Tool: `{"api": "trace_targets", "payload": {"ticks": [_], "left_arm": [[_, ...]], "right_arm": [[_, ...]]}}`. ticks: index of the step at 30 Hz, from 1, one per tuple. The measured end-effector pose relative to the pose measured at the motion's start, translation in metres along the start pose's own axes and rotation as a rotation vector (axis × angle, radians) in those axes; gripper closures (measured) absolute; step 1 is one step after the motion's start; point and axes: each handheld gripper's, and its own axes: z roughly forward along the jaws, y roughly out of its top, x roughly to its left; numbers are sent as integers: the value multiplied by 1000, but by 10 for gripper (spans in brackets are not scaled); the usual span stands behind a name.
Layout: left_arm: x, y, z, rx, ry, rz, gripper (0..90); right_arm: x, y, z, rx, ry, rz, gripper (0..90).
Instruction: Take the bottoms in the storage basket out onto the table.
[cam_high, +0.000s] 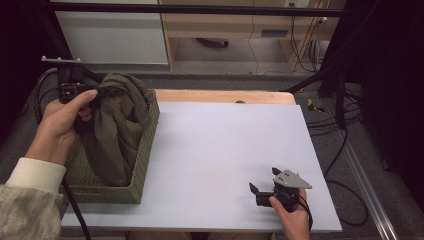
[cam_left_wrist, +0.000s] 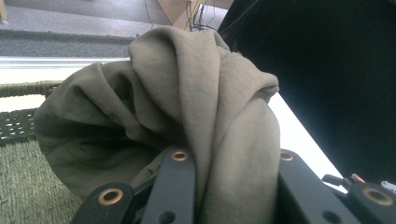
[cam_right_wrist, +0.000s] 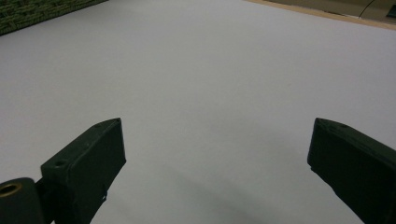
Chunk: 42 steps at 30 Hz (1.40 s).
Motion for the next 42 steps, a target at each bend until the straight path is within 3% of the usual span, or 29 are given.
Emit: {"api": "trace_targets", "payload": {"ticks": [21, 42], "left_arm": [[-28, 13, 13, 22, -22, 31, 788], [-63, 13, 48, 63, -61, 76, 788]], "right_arm": [[0, 0, 0, -1, 3, 4, 45], [-1, 0, -1, -7, 6, 6, 45]]}}
